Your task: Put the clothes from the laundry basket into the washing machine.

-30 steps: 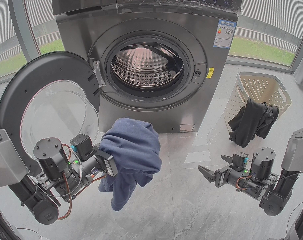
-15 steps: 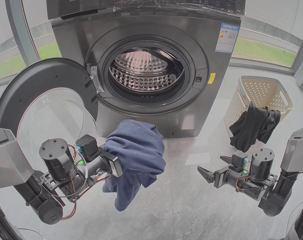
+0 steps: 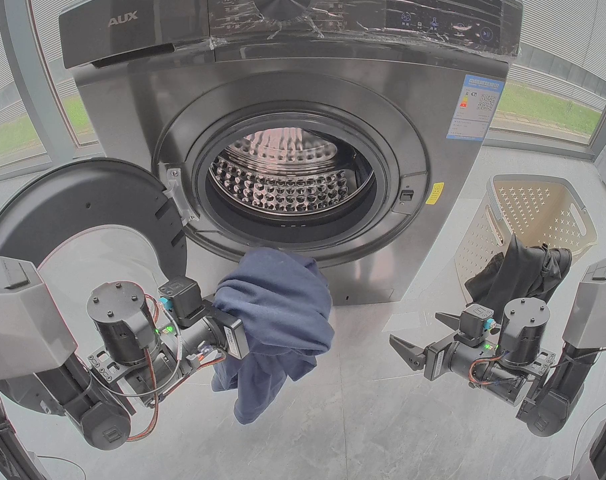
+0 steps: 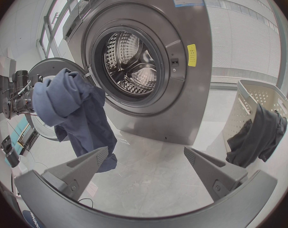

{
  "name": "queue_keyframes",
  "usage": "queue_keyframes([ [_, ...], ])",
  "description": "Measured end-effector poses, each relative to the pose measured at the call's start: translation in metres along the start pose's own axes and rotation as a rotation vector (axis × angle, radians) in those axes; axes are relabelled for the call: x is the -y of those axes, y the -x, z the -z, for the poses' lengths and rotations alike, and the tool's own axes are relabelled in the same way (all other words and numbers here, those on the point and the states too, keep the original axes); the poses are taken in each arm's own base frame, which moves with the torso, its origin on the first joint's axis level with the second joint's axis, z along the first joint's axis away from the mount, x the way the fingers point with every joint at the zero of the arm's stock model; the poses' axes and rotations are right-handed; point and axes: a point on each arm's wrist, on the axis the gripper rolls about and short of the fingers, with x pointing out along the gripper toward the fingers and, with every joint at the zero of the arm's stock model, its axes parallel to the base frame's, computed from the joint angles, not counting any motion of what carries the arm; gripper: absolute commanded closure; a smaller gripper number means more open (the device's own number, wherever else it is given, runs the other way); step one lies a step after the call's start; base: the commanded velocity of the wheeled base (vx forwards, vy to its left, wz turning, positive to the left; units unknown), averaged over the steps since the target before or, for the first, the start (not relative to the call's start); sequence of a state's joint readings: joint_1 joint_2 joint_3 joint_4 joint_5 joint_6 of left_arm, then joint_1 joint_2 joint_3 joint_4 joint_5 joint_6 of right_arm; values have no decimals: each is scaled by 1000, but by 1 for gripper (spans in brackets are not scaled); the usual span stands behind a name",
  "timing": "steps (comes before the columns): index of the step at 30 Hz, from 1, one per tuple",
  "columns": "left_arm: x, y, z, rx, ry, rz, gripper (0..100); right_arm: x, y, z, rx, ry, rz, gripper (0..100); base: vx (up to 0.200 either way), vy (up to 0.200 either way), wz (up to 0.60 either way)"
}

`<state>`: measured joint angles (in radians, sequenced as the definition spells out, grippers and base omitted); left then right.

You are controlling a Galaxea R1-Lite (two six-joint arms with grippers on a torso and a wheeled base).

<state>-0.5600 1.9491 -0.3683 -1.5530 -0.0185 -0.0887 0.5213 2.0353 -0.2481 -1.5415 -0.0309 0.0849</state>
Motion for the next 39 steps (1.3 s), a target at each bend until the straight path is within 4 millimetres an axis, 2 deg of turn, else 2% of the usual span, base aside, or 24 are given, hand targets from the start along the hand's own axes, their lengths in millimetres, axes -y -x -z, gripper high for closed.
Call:
queue_keyframes([
  [6,0,-1,1,-2,0,0,100,-1,1,-1,4,1,-3,0,200,0,0],
  [20,6,-2,3,-11,3,16,100,-1,2,-2,5,1,-7,0,0,0,0],
  [26,14,-10,2,12,7,-18,100,-6,2,-2,9,4,-22,0,0,0,0],
  [34,31,-62,-11,156,24,24,100,-14,4,-7,29,9,-47,0,0,0,0],
  [39,31,-98,-14,238,28,40,100,-15,6,-8,34,10,-50,0,0,0,0],
])
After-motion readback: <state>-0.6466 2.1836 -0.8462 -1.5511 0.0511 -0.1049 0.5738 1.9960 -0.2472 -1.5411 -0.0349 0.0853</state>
